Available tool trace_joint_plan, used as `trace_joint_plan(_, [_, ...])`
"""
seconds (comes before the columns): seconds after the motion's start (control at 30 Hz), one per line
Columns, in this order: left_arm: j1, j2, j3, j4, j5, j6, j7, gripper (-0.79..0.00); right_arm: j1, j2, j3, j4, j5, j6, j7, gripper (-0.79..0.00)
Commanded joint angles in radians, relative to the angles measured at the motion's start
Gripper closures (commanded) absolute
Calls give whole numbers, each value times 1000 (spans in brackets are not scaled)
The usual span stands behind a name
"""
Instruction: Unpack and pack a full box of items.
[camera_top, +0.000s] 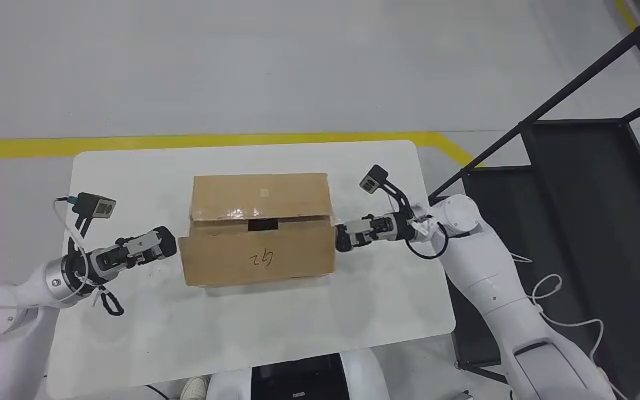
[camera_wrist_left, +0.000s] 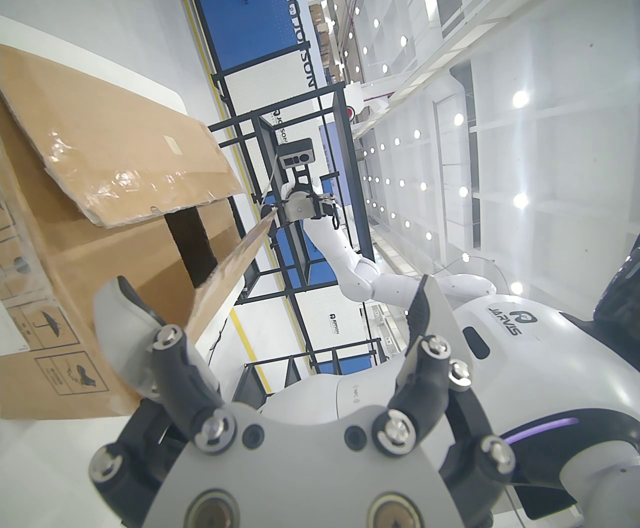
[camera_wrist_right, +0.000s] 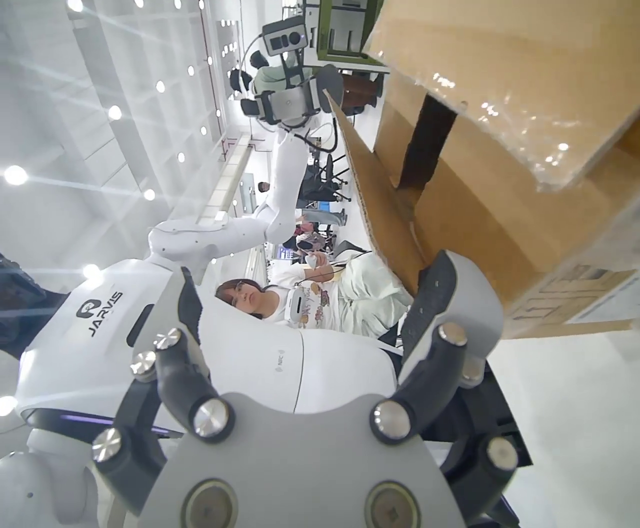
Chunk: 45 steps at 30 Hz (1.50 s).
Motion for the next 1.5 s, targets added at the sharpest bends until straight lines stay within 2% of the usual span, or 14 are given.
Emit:
trace_joint_plan(0.0, [0,0,0,0,0,0,0,-785,-1,1,-3,-19,31,9,7,-785])
trace_joint_plan(0.37, [0,0,0,0,0,0,0,-785,-13,16,-32,-112,101,39,37,-785])
trace_joint_plan(0.63, [0,0,0,0,0,0,0,-785,-7,29,-100,-146,48,47,45,-785])
trace_joint_plan(0.87, [0,0,0,0,0,0,0,-785,21,57,-164,-150,3,45,43,-785])
trace_joint_plan(1.3, [0,0,0,0,0,0,0,-785,60,69,-235,-184,41,-67,-69,-785])
trace_joint_plan(1.47, [0,0,0,0,0,0,0,-785,78,74,-271,-209,53,-79,-80,-785])
